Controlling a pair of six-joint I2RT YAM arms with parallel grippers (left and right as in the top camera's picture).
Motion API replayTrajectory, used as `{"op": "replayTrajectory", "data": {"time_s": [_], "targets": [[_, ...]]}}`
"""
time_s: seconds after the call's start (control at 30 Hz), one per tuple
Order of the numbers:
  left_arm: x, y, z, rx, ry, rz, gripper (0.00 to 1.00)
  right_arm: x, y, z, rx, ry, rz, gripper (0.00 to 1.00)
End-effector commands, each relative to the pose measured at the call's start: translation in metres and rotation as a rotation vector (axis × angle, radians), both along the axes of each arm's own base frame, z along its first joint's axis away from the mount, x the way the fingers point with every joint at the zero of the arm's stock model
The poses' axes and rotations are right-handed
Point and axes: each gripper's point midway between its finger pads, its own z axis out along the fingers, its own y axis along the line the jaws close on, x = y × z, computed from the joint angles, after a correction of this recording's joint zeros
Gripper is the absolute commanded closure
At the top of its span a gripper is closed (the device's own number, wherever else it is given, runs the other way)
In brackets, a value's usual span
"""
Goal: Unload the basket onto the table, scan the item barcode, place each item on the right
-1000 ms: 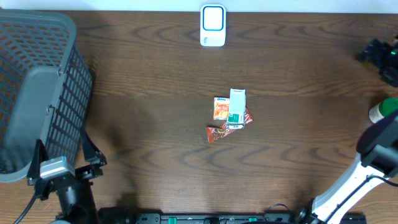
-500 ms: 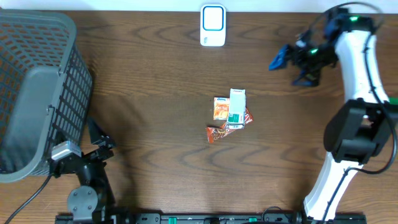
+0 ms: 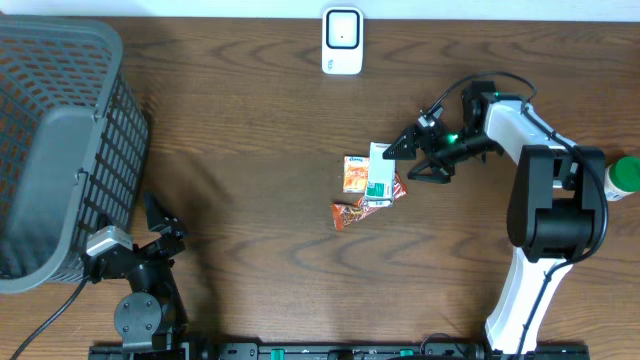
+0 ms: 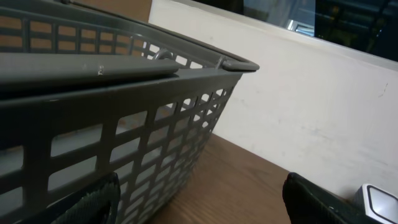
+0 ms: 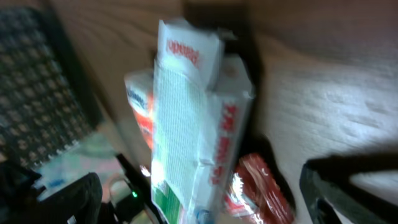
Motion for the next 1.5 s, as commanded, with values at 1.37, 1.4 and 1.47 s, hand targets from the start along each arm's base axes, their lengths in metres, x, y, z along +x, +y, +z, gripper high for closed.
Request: {"op": "replayTrajectory", "data": {"time_s": [1.37, 1.4, 1.47], "targets": [[-0.014, 0.002, -0.099, -0.031, 0.414, 0.019, 0.16, -0.021, 0.0, -0.051, -0.013, 0.017, -0.074, 0.35], [-0.014, 0.002, -0.099, -0.031, 0.414, 0.019, 0.16, -0.023, 0.003, -0.053, -0.026, 0.023, -0.067, 0.35], [-0.014, 0.002, -0.099, -0.03, 0.415, 0.019, 0.16, -0.028, 0.01, -0.058, -0.071, 0.045, -0.055, 0.36]]}}
